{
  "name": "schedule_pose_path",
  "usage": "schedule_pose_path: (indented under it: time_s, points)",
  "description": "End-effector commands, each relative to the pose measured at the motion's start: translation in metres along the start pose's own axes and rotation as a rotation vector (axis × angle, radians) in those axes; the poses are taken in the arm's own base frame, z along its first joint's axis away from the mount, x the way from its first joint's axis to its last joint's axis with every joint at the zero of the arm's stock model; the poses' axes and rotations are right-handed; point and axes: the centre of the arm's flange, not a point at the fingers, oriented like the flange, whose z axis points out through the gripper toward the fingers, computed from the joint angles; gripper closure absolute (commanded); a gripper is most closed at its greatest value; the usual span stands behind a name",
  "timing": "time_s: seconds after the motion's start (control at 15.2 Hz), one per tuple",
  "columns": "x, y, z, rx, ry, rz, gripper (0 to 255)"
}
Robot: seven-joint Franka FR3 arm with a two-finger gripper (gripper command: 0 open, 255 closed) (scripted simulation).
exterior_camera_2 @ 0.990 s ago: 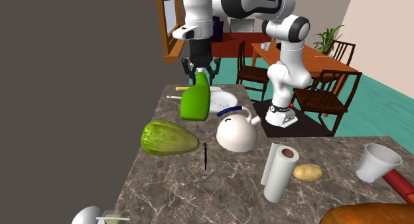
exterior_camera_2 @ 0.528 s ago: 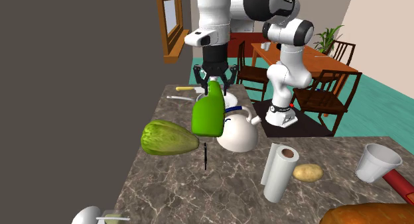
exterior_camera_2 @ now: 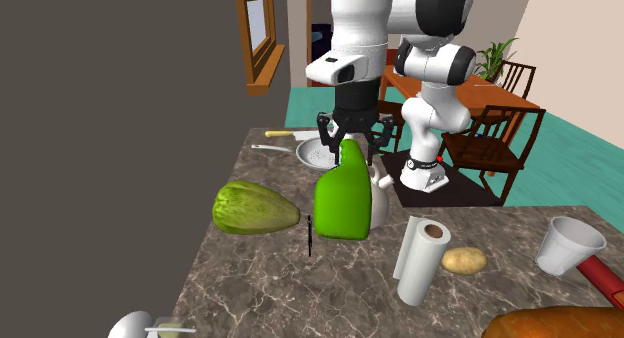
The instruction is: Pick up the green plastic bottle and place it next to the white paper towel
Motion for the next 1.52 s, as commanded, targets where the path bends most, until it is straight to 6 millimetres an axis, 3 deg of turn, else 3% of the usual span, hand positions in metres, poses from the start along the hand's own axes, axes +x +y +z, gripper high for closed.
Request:
schedule_pose_path:
  time_s: [0.0,1.45]
  points:
    - [0.009,-0.007,0.007,0.0,0.0,0.001,255]
    - [0.007,-0.001,0.123,0.0,0.0,0.001,255]
